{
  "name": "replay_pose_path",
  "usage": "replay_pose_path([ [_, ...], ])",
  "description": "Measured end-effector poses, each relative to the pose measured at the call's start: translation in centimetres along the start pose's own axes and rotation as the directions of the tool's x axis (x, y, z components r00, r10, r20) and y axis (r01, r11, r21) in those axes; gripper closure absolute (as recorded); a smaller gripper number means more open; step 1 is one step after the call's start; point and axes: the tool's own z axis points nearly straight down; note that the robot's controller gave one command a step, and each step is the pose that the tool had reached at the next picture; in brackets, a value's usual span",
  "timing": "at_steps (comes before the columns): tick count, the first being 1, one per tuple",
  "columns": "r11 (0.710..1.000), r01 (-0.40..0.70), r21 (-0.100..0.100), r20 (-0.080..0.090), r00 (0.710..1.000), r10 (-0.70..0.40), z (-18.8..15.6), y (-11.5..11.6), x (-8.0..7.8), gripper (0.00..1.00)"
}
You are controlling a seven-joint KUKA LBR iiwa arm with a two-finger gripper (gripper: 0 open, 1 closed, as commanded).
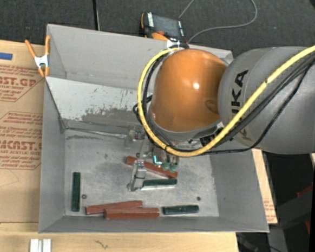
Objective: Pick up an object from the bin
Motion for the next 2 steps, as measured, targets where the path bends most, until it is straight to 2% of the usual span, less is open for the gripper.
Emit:
replay_pose_path([
  [1,0.983,-0.184,0.002,0.003,0.983,0.184,8.2,-7.2,-4.4,0.00],
  [2,0.971,-0.240,0.001,0.000,0.971,0.240,17.7,-11.8,-4.2,0.00],
])
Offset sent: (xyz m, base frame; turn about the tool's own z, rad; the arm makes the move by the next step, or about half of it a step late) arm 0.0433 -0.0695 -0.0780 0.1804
